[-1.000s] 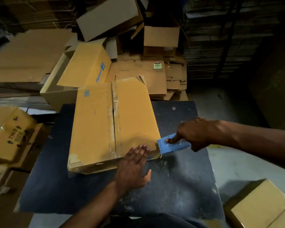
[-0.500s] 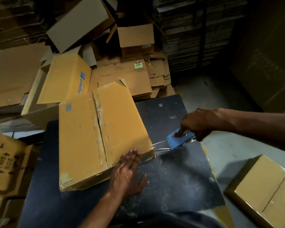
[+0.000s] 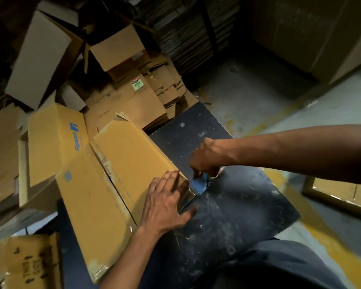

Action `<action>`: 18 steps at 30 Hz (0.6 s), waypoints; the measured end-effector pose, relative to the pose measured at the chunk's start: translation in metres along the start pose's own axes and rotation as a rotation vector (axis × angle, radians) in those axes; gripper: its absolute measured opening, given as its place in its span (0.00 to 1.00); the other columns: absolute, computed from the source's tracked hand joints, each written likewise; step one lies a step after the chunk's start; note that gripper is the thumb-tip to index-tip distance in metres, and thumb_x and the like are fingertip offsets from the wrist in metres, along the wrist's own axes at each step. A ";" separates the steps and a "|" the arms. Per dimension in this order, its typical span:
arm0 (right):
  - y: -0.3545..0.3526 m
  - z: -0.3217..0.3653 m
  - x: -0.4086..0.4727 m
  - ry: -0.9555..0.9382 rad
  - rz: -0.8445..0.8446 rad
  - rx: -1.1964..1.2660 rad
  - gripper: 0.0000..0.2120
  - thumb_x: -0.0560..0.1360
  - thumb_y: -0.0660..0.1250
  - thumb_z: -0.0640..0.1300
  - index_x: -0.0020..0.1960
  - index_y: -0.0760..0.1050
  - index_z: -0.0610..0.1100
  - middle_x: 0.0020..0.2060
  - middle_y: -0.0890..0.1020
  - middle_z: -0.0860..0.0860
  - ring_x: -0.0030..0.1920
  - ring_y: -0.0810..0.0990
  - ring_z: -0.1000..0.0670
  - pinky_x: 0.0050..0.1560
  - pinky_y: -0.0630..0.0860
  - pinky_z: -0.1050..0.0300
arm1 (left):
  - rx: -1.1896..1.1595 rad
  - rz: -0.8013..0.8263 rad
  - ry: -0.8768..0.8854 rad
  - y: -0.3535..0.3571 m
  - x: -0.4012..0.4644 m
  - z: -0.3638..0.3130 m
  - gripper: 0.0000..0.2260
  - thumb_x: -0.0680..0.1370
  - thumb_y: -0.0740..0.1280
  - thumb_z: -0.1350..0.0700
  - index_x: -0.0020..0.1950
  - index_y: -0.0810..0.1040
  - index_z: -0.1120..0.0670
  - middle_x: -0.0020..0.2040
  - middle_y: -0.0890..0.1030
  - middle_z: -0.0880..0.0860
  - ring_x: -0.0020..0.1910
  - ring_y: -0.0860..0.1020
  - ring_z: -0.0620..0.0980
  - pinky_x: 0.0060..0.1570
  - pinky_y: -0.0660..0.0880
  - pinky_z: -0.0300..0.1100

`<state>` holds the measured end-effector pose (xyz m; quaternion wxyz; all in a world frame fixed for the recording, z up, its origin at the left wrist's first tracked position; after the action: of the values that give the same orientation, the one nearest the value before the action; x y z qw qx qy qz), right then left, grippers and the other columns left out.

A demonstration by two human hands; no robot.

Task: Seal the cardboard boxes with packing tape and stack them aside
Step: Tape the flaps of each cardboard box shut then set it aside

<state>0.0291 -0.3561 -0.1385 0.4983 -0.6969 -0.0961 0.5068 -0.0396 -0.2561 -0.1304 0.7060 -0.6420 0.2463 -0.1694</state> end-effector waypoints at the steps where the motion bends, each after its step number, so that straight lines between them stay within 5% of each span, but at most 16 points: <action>1: -0.001 0.000 0.004 0.035 0.003 -0.003 0.19 0.76 0.71 0.46 0.66 0.77 0.56 0.57 0.83 0.54 0.49 0.82 0.47 0.53 0.82 0.48 | 0.016 0.057 0.021 0.005 0.008 0.002 0.37 0.75 0.55 0.23 0.70 0.79 0.47 0.79 0.68 0.58 0.80 0.64 0.58 0.78 0.59 0.59; 6: 0.038 0.003 0.014 0.119 0.145 -0.203 0.19 0.79 0.70 0.53 0.69 0.76 0.53 0.67 0.78 0.52 0.66 0.77 0.45 0.53 0.69 0.51 | 0.054 0.176 0.116 0.019 0.032 0.007 0.42 0.71 0.49 0.18 0.66 0.81 0.45 0.79 0.70 0.50 0.81 0.60 0.53 0.79 0.53 0.62; 10: 0.083 -0.032 0.006 0.136 0.202 0.042 0.13 0.79 0.71 0.47 0.63 0.83 0.48 0.62 0.83 0.50 0.51 0.81 0.45 0.37 0.75 0.63 | 0.074 0.207 0.152 0.019 0.047 0.003 0.42 0.70 0.47 0.16 0.63 0.83 0.41 0.78 0.70 0.46 0.81 0.61 0.53 0.77 0.53 0.66; 14: 0.111 -0.032 0.011 -0.012 0.272 0.299 0.32 0.71 0.69 0.30 0.73 0.76 0.47 0.68 0.80 0.51 0.49 0.75 0.52 0.39 0.68 0.65 | 0.178 0.363 0.196 0.030 0.062 -0.005 0.49 0.65 0.37 0.14 0.64 0.82 0.38 0.82 0.62 0.42 0.83 0.53 0.51 0.77 0.43 0.66; 18: 0.124 -0.042 0.023 -0.007 0.199 0.447 0.27 0.74 0.67 0.30 0.70 0.79 0.47 0.68 0.81 0.50 0.51 0.79 0.51 0.47 0.70 0.63 | 0.147 0.486 0.264 0.037 0.074 -0.009 0.52 0.64 0.35 0.14 0.71 0.78 0.38 0.82 0.62 0.43 0.83 0.52 0.49 0.77 0.39 0.67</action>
<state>0.0271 -0.4265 -0.2515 0.5873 -0.5736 0.0858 0.5645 0.0131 -0.3003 -0.1774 0.7324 -0.4834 0.4701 -0.0947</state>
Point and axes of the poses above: each hand's wrist, its own x-axis towards the middle knuckle, its own y-axis out of the palm, z = x × y, the point moved 10 cm from there along x, towards the middle knuckle
